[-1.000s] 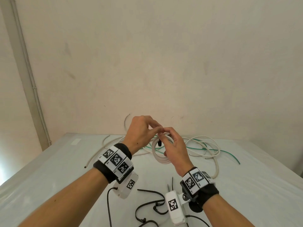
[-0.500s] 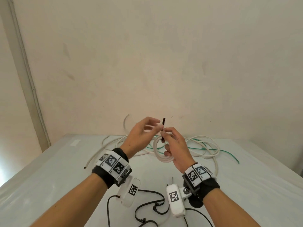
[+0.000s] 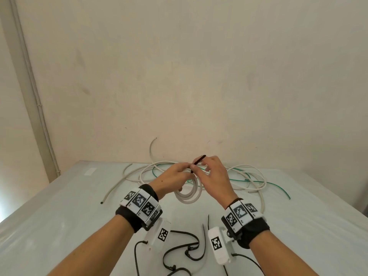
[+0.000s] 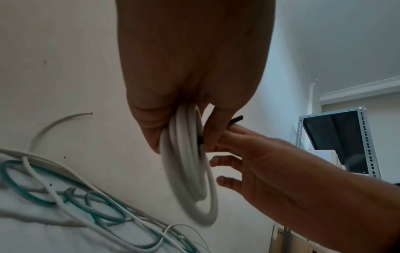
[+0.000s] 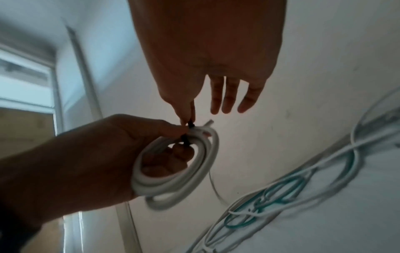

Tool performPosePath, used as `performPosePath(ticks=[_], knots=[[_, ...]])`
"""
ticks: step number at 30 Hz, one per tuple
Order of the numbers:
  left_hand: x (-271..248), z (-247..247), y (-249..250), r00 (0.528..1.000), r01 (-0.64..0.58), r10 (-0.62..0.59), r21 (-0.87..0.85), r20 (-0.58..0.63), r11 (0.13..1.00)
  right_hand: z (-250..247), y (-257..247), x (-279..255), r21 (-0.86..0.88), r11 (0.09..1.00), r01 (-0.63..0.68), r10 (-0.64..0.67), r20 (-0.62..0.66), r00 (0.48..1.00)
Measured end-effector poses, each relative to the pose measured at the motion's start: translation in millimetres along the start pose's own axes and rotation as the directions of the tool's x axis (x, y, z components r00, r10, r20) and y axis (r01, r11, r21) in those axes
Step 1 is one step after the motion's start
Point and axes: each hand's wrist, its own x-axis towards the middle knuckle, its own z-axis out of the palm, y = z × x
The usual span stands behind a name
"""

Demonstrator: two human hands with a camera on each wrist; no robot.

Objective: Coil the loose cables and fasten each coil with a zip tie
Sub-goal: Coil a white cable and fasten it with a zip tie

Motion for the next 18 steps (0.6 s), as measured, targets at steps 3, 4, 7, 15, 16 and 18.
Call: performPosePath(ticks=[3, 4, 7, 15, 16, 18], knots=[[1.5, -2.6, -2.5, 0.996, 0.087, -0.087, -0.011, 0.030, 0.996, -2.1, -3.0, 2.9, -0.009, 0.993, 0.121, -0.121, -0.016, 0.993], [1.1, -2.2, -4.5, 0.993, 0.115, -0.113, -0.056, 0.036, 0.992, -2.4, -5.7, 3.4, 0.011, 0.991, 0.132, -0.131, -0.006, 0.991], [-0.6, -0.7, -10.6, 0.992, 0.128, -0.127, -0.181, 0.020, 0.975, -4.0, -11.1, 4.0, 0.094, 0.991, 0.097, -0.098, 0.005, 0.995], [-4.9, -0.5, -18.0, 0.996, 0.086, -0.084, -0.260, 0.018, 0.962, -6.1, -12.7, 1.2, 0.312, 0.950, -0.004, -0.002, 0.019, 1.000], [-5.2, 0.2, -19.7, 0.997, 0.075, -0.072, -0.268, 0.021, 0.960, -6.2, -13.4, 1.4, 0.315, 0.949, -0.009, 0.003, 0.019, 1.000], [-6.1, 2.2, -21.2, 0.998, 0.056, -0.050, -0.316, 0.027, 0.947, -6.3, -15.0, 1.1, 0.319, 0.948, -0.007, 0.006, 0.007, 1.000]])
